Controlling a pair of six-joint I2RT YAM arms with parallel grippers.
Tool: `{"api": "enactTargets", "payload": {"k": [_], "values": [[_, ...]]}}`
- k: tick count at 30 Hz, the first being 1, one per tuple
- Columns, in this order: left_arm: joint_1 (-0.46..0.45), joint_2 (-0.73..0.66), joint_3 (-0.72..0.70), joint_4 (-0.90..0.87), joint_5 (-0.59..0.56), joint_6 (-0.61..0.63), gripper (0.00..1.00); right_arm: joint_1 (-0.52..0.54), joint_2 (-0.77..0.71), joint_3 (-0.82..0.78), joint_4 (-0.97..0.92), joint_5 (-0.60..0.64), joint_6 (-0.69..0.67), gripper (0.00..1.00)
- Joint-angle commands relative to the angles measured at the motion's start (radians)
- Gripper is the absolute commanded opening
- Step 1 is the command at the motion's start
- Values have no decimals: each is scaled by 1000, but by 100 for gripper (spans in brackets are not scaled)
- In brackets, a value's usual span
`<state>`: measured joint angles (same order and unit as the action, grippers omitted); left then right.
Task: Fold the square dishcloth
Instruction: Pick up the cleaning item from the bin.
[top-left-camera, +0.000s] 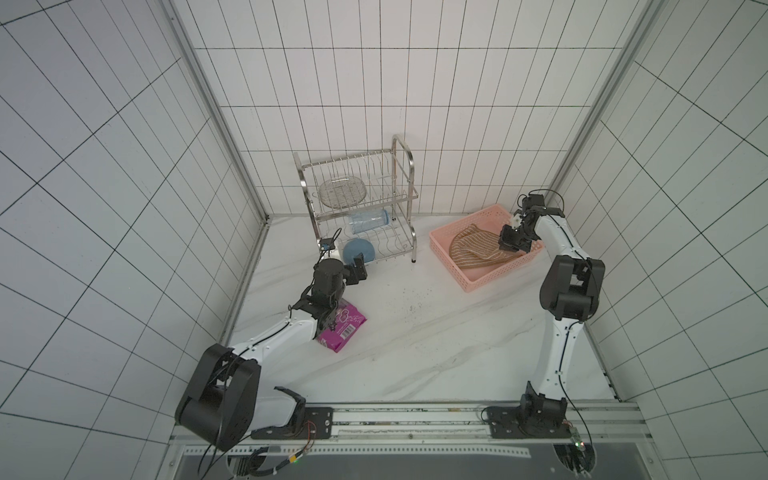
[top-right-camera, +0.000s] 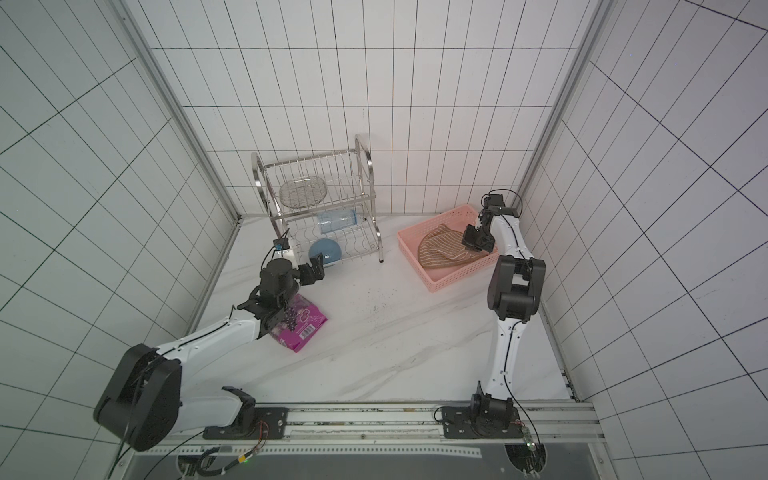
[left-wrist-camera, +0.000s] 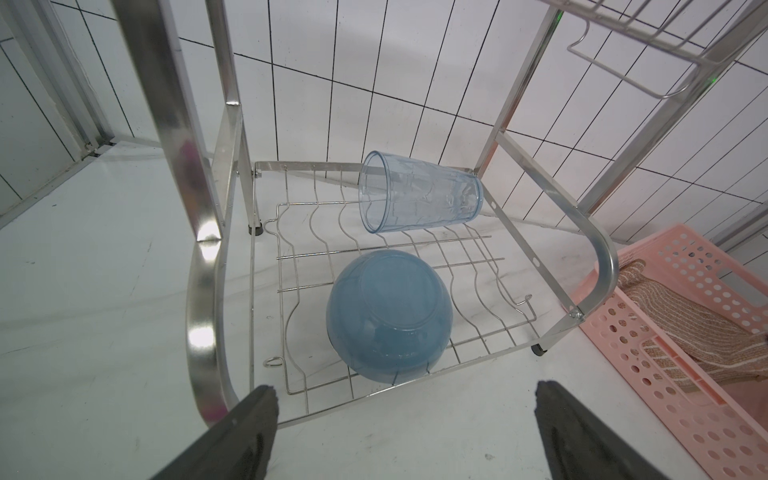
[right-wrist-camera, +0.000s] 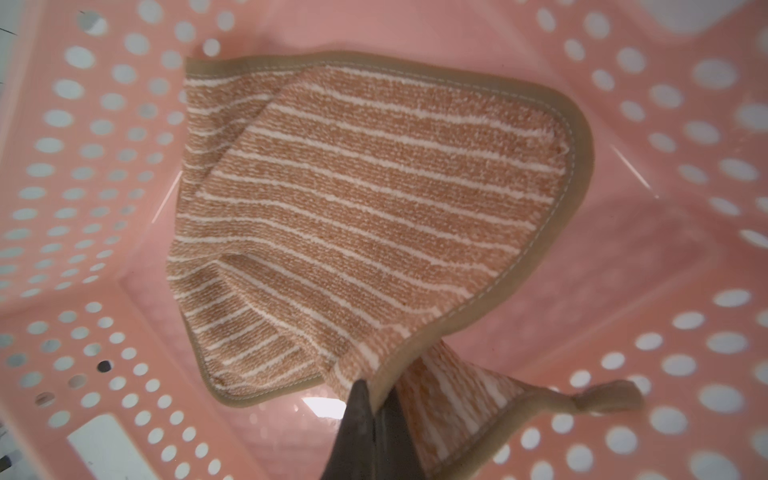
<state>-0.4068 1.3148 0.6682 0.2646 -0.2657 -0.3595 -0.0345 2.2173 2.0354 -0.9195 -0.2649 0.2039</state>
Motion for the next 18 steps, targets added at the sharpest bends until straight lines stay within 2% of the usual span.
{"api": "enactTargets", "payload": {"k": [1, 5, 10, 18], "values": [[-4, -8, 25, -23, -7, -1, 98, 28, -182, 1, -15, -7, 16, 0], [-3, -31, 30, -40, 4, -14, 98, 78, -310, -17, -25, 13, 35, 0], [-4, -66, 57, -96, 21, -50, 98, 190, -418, -29, -57, 42, 52, 0], [-4, -142, 109, -235, 21, -101, 98, 398, -493, -24, -61, -5, 115, 0]]}}
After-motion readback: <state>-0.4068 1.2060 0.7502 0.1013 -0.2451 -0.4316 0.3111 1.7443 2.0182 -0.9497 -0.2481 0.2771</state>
